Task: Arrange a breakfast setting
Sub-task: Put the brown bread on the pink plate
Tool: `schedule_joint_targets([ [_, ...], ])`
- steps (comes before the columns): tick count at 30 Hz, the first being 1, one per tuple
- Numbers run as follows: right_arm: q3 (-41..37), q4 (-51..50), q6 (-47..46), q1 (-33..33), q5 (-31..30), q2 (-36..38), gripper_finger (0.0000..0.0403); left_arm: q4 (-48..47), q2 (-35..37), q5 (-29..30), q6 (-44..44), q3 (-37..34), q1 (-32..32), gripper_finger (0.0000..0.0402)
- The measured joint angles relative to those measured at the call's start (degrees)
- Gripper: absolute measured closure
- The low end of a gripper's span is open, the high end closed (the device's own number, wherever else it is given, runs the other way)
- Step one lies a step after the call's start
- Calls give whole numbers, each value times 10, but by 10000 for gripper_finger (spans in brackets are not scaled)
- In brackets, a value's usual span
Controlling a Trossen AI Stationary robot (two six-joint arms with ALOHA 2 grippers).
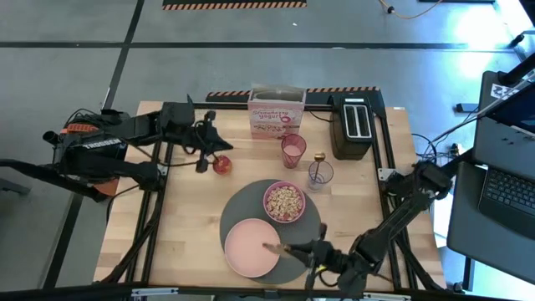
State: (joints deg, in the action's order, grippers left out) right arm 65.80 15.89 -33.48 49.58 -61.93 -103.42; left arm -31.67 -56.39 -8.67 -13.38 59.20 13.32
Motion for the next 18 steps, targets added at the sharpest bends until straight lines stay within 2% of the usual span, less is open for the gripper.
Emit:
schedule_joint_targets([
  [5, 0, 96, -38, -9, 35, -63, 399, -2, 2, 50, 8, 0, -50, 401],
  [11, 0, 148, -85, -51, 142, -92, 399, -30, 2, 115, 9, 0, -77, 401],
  [18, 0, 141, -147, -109, 247, -94, 399, -50, 2, 200, 13, -1, -85, 401],
])
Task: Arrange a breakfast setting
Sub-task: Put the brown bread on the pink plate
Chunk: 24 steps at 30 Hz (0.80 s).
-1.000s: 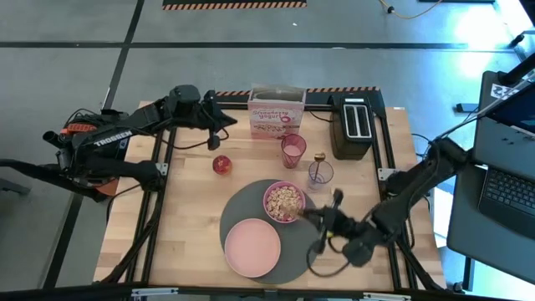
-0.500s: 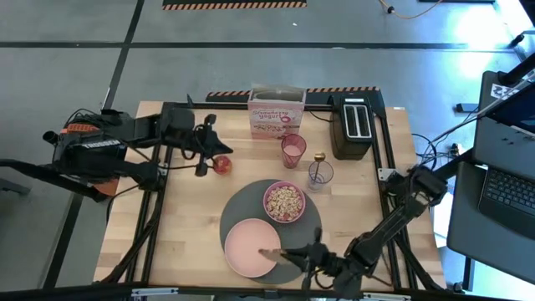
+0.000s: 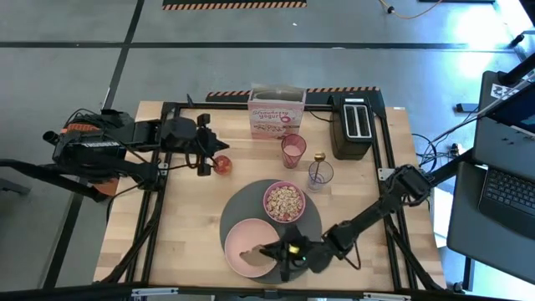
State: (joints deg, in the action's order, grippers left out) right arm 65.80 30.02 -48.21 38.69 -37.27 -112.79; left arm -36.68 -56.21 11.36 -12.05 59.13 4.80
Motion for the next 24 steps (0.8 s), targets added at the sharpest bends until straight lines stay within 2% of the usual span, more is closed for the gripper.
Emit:
schedule_joint_targets([
  [4, 0, -55, -68, -13, 28, 0, 399, -11, 0, 15, 0, 0, 0, 401],
  [10, 0, -106, -119, -12, 46, 0, 399, -14, 6, 17, 0, 0, 0, 401],
  [18, 0, -110, -134, -12, 40, -13, 398, -12, 12, 17, 0, 0, 0, 401],
  [24, 0, -64, -157, -12, 55, -52, 398, -12, 11, 17, 0, 0, 0, 401],
])
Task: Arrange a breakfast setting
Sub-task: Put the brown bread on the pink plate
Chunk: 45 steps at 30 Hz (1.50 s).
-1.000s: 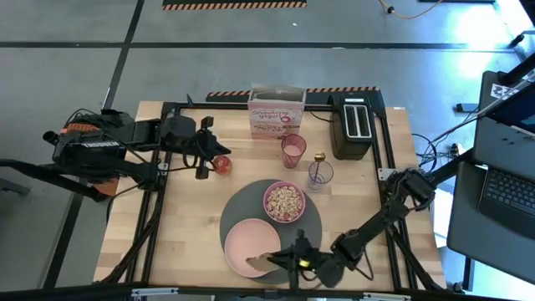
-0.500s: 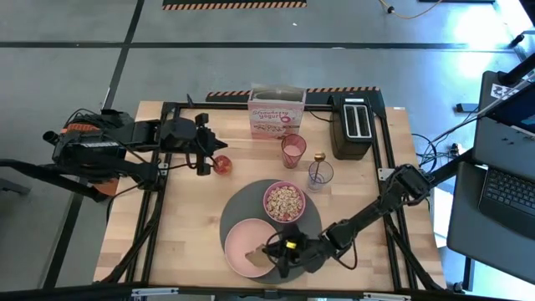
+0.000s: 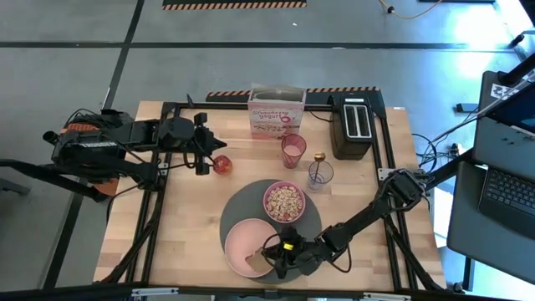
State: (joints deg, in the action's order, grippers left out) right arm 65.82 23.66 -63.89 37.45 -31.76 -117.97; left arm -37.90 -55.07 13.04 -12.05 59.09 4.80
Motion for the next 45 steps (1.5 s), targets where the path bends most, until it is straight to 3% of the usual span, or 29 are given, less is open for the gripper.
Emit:
schedule_joint_targets([
  [18, 0, -12, 9, 0, -1, -3, 397, 0, 0, 0, 1, 0, 0, 401],
  [31, 0, -13, 11, 0, 5, -3, 310, -2, 0, 0, 10, 0, 0, 401],
  [45, 0, -11, 15, 0, 5, -3, 299, -2, 0, 0, 10, 0, 0, 401],
])
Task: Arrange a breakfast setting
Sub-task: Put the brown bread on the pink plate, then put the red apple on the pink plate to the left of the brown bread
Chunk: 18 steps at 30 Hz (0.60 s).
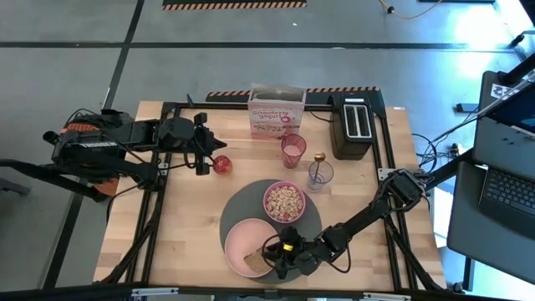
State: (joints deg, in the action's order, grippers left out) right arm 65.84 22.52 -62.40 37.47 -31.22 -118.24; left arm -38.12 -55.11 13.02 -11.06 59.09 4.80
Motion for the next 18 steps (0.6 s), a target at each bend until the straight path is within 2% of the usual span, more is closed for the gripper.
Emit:
schedule_joint_targets([
  [7, 0, -6, 41, 0, -12, 9, 299, 0, 0, 0, 0, 0, 0, 401],
  [18, 0, -43, 44, 1, 1, 16, 299, -4, 0, 0, 1, 0, 0, 401],
])
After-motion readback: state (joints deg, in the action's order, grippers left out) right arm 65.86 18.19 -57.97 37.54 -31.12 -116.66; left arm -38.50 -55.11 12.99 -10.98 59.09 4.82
